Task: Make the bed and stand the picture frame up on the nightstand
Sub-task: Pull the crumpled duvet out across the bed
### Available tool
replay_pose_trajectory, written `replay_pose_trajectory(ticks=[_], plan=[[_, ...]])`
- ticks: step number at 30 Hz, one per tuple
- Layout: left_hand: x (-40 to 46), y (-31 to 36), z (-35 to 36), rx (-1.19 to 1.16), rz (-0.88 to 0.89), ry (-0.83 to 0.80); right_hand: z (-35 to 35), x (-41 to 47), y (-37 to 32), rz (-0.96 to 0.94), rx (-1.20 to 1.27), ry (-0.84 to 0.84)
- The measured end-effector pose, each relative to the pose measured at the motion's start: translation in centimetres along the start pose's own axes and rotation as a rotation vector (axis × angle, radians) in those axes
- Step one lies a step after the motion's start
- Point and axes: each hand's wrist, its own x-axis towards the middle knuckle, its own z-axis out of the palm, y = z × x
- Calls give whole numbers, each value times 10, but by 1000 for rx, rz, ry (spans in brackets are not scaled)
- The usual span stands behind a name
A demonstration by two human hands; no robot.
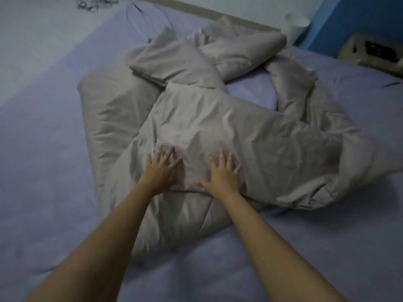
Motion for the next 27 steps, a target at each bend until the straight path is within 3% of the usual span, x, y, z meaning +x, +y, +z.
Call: replay_pose_trajectory(ticks=[4,7,12,19,23,27], plan=[[26,-15,41,-20,5,34,37,34,-1,6,-98,92],[40,-14,81,-94,48,-66,74,52,5,7,-111,116],[38,3,89,-100,34,54,117,53,11,-96,51,232],[-26,36,74,-61,30,-77,82,-9,26,-96,98,-4],[-75,84,66,32,193,-77,75,-80,58,-78,106,1],[-132,159,67,-39,346,-149,65,-172,109,-8,175,-63]])
